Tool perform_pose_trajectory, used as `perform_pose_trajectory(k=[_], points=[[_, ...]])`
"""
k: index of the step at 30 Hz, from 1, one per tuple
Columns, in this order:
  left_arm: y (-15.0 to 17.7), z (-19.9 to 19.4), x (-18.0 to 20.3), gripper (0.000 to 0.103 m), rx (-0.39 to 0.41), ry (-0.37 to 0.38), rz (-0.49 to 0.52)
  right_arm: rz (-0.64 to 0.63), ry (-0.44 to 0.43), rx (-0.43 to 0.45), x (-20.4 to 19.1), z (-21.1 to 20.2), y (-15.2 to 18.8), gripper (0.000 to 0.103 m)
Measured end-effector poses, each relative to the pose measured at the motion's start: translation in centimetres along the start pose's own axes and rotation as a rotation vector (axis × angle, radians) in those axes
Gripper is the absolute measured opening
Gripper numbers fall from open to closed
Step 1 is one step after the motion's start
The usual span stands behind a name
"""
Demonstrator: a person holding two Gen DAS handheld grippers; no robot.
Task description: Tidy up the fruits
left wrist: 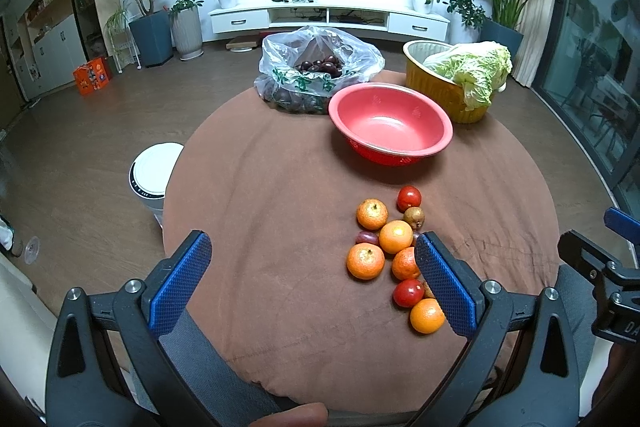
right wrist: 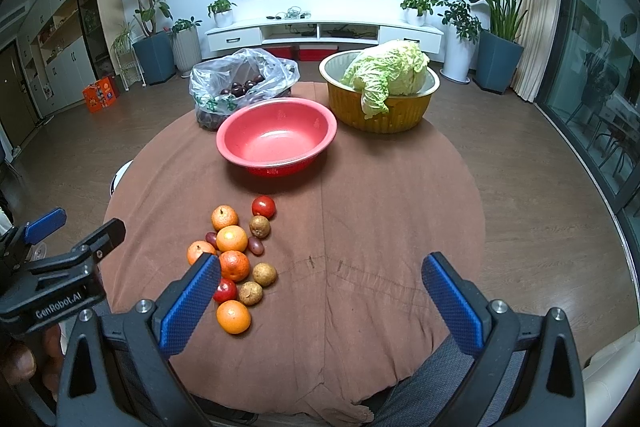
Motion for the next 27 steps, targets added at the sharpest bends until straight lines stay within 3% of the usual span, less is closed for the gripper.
perform_pose_trajectory(k=[3,7,11,14,18,22,27], points=[[0.0,0.3,-0.7,0.103,0.019,0.025,0.016,-0.021,-0.023,0.003,0.1,0.3,0.6,0.103],[-0.1,0.7,-0.8,0.103,0.059,0.142,0.058,-0.066,-0.1,0.009,-0.3,1.0,2.8,0.103],[0.6,1.0,-1.3,0.103,0.117,0.112,0.126,-0.14,-0.157,-0.052,-1.8,2.5,6.0,0.103],[2.2,2.7,-1.0,0.103,0.039,0.115,0.186,-0.182,-0.178,-0.099,-3.1,4.0,7.9,0.098],[3.6,4.3,-2.3,0.103,-0.017,0.112,0.138,-0.206,-0.188,-0.181,-4.6,6.7,9.7,0.087],[4.2,5.5,-3.4,0.103,-0.033,0.161,0.094,-0.213,-0.196,-0.212,-5.2,8.0,10.4,0.08],[4.4,6.8,-3.2,0.103,-0.045,0.197,0.114,-0.199,-0.178,-0.276,-5.2,10.1,11.5,0.064]])
Point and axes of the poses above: each gripper's, at about its wrist camera, not at the fingertips, and z roughly the way its jaws point, x to its right, y to its underside, the point moved 8 cm from there along z, roughly the way its jaws point, and after that the axes turned 15 degrees about z, right-handed, at the moved point
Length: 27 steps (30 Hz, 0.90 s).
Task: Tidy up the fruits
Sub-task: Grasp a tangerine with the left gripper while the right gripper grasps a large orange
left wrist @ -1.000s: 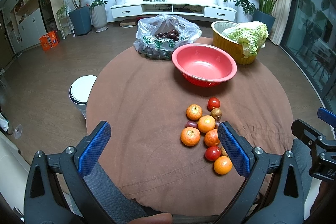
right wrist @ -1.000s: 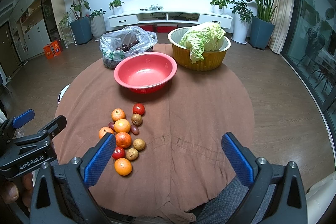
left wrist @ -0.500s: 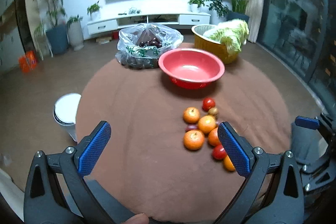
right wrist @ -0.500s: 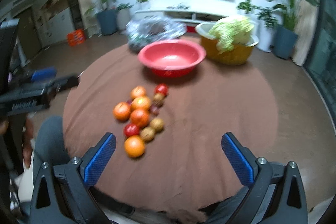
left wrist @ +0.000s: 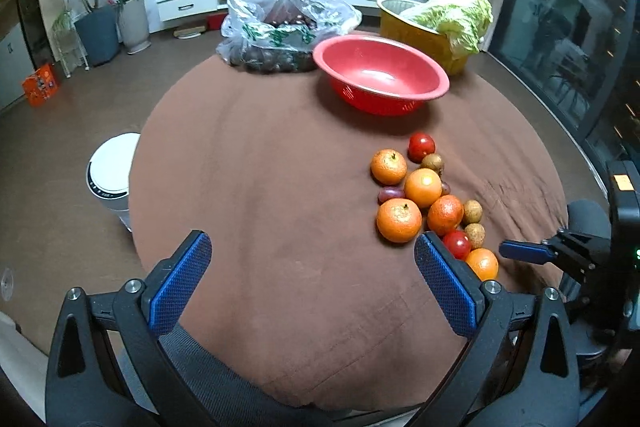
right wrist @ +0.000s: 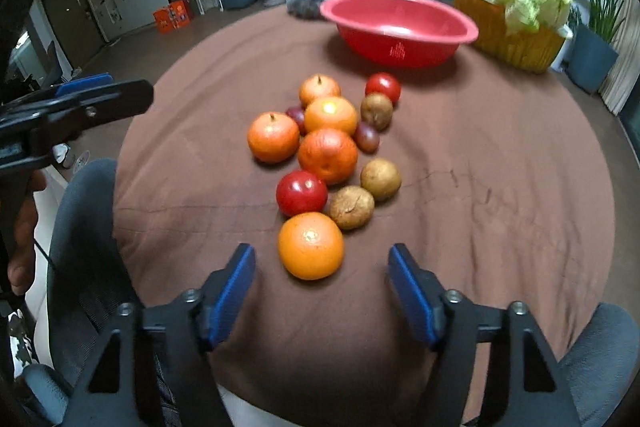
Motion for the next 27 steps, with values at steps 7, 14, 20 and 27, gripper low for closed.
perform_pose_trajectory(k=[7,14,20,27], points=[[-0.3,2.5,1.9,0.103,-0.017,0.065,0.1,-0.004,-0.026,-0.028,0.0,1.0,0.1,0.046],[-0.7,6.2,4.5,0.103,-0.058,0.13,0.342,0.009,-0.081,-0.044,0.4,0.7,0.1,0.038],[-2.4,8.2,6.0,0.088,-0.033,0.252,0.465,0.023,-0.116,-0.06,0.8,0.5,-0.2,0.038],[-3.6,10.0,5.9,0.071,-0.06,0.329,0.483,0.036,-0.127,-0.057,1.7,0.1,-0.5,0.038]])
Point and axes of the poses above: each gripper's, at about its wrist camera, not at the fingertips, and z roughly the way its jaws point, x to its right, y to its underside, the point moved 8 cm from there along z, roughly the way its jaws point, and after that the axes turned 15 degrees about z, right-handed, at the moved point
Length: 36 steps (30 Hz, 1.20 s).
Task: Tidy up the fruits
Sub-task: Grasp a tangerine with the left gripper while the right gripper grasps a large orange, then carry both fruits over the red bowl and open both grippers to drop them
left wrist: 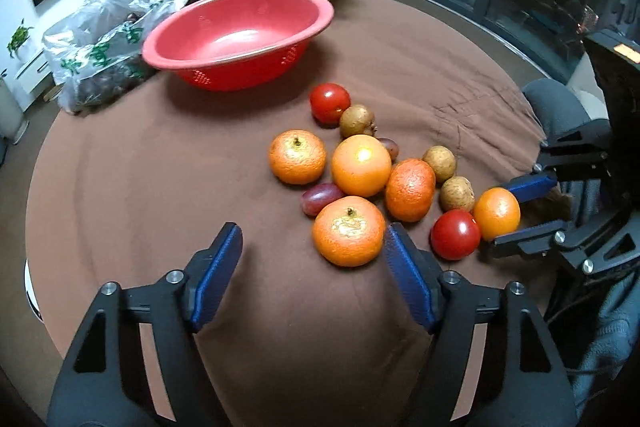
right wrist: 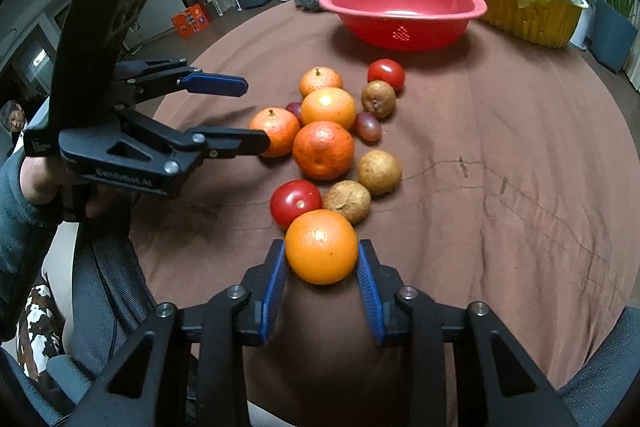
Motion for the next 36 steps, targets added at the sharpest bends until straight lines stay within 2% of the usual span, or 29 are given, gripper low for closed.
perform_pose_trajectory(k=[3,8,12,22,27,32,36], points=[[0.2,0.0,1.1,0.066,0.0,0.033,0.017,0.002,-0.008,-0.005,0.1,0.0,0.0,0.038],[0.4,1.2,2.0,0.043,-0.016,0.094,0.018,0.007,-0.005,-0.014,0.2,0.1,0.2,0.038],[0.3,1.3,2.4,0.038,-0.007,0.1,0.009,0.01,0.0,-0.002,0.4,-0.2,-0.1,0.038],[1.0,0.6,2.2,0.037,0.001,0.078,-0.034,0.018,0.002,0.011,0.5,-0.7,-0.1,0.038],[2.0,-0.9,1.4,0.037,0.021,0.054,-0.093,0.037,0.001,0.029,1.1,-1.3,-0.7,0.038],[2.6,-1.8,-0.7,0.037,0.022,-0.005,-0.146,0.078,0.006,0.057,2.9,-2.0,-2.3,0.038],[1.4,-2.9,-4.3,0.037,0.057,-0.082,-0.228,0.095,0.028,0.104,4.7,-3.0,-4.6,0.038]])
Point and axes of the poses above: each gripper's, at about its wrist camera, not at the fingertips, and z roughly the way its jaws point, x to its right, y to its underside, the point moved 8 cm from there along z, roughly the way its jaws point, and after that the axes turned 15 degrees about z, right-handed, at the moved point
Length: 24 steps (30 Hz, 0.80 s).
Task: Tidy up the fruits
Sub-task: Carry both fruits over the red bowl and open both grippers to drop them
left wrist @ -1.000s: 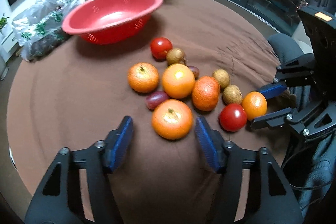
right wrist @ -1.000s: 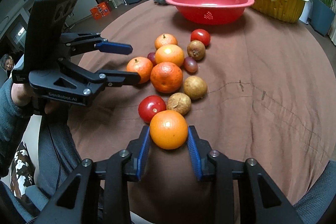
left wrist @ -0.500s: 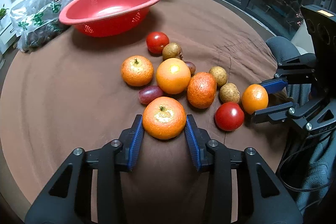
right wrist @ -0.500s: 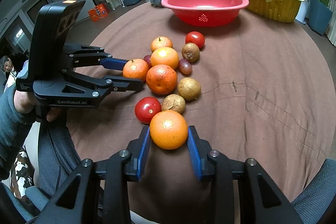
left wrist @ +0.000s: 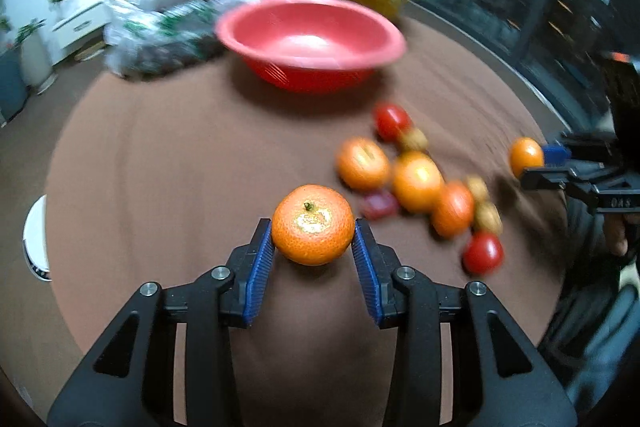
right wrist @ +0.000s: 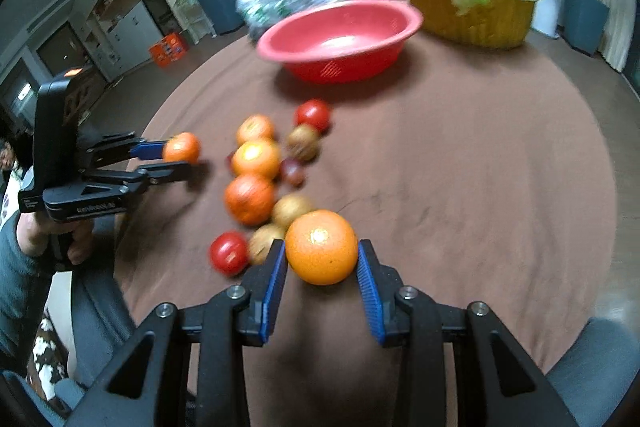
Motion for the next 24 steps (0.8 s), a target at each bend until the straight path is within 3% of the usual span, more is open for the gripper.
perform_pose_trajectory(k=[4,9,15,24], points=[[-4.0,-0.8,-2.1,0.037,0.062,-0.066,-0.004,-0.012,0.013,0.072,0.8,-0.7,-4.3,0.038],[-8.9,0.6,-4.3,0.038,0.089,-0.088,-0.004,-0.072,-0.01,0.143,-0.6,-0.2,-10.3,0.038],[-12.1,3.6,-5.9,0.038,0.054,-0.1,-0.06,-0.054,-0.002,0.094,-0.9,4.3,-15.4,0.038],[-13.5,7.9,-6.2,0.038,0.012,-0.083,-0.074,-0.087,0.027,0.05,-1.3,8.9,-19.0,0.038]])
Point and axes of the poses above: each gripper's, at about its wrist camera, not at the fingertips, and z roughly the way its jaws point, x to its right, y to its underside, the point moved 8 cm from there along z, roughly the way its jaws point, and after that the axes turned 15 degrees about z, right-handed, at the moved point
